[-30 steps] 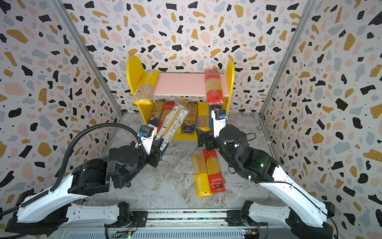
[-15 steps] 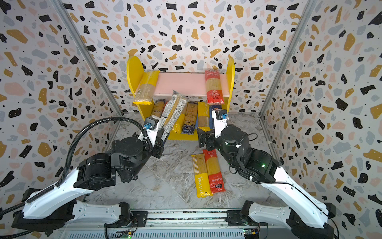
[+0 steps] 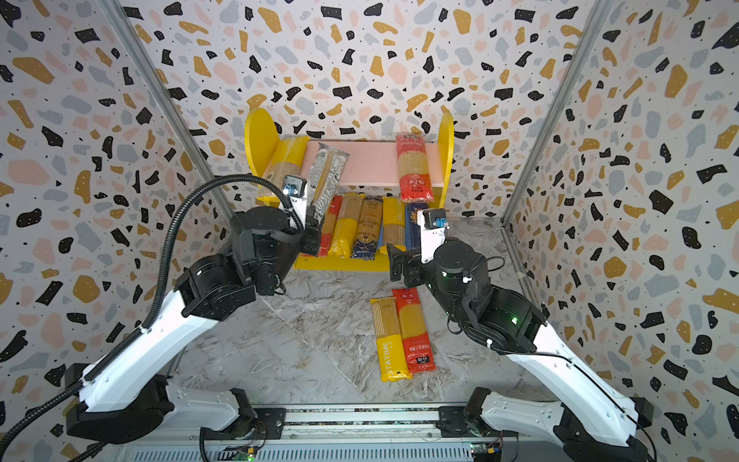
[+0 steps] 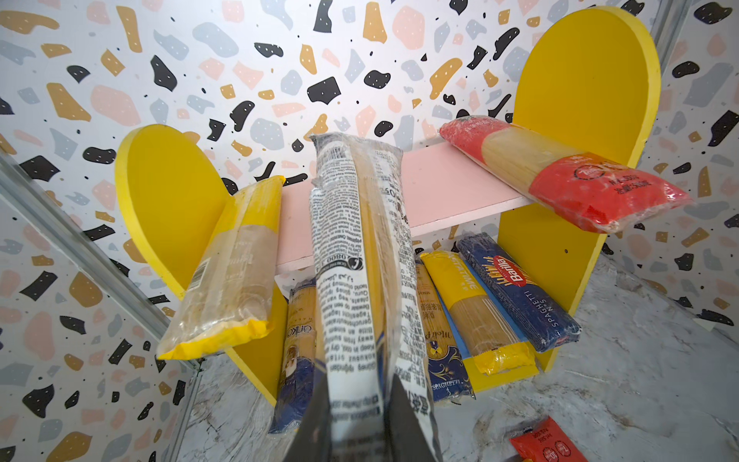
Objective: Place and organize the pasta boxes and bags onto the shelf
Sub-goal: 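Lower the white-labelled bag onto the pink top board with the left gripper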
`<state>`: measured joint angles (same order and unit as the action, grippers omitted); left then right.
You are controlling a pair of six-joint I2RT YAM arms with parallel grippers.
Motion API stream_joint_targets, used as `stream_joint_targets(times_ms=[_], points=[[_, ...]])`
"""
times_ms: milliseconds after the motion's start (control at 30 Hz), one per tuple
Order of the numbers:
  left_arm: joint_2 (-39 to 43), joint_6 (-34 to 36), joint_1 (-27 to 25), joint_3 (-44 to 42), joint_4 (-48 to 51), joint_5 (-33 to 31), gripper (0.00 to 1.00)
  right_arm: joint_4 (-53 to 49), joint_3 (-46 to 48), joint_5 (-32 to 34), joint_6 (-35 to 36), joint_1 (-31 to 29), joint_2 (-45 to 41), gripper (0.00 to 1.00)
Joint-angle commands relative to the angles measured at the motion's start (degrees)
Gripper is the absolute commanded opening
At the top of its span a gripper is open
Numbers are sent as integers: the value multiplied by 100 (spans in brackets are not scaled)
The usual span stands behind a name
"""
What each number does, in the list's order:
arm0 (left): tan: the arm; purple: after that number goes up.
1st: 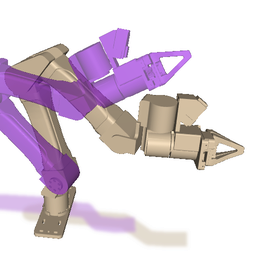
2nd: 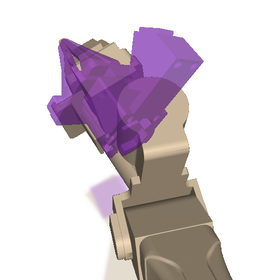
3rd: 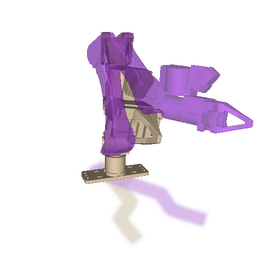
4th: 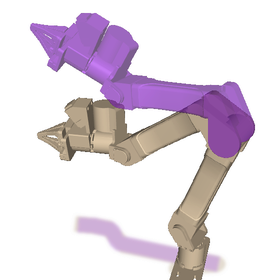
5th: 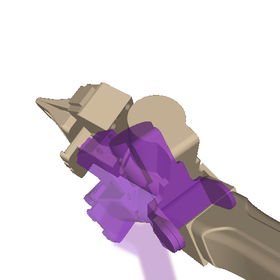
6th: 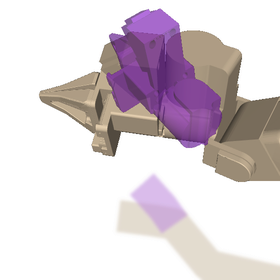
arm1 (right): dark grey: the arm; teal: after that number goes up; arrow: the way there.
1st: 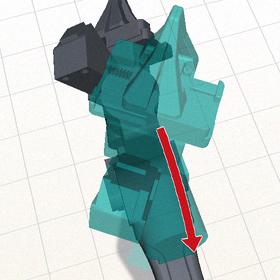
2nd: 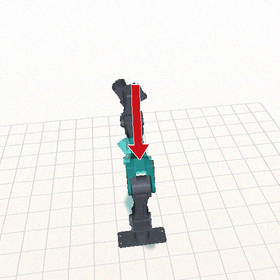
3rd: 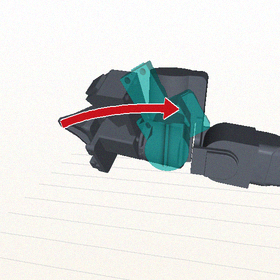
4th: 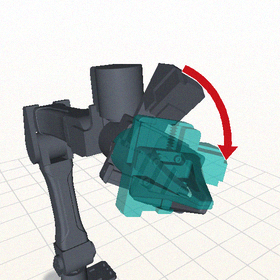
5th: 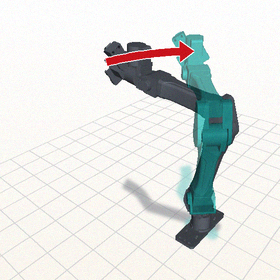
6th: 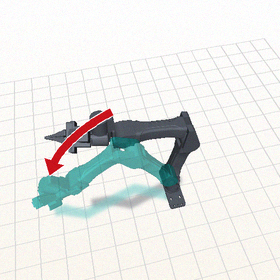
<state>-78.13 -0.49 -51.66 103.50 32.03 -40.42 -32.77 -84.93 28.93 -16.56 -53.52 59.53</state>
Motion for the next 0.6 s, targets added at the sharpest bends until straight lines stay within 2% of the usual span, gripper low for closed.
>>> stream_joint_targets(times_ms=[0, 300, 567], points=[[-155, 128, 329, 756, -1192, 449, 0, -7, -217, -26, 138, 117, -94, 99], [-1140, 4, 1276, 1964, -1123, 1204, 0, -45, -307, -270, 303, 601, -41, 99], [-1699, -269, 1757, 2526, -1192, 1723, 0, -8, -278, -597, 364, 1027, 113, 99]])
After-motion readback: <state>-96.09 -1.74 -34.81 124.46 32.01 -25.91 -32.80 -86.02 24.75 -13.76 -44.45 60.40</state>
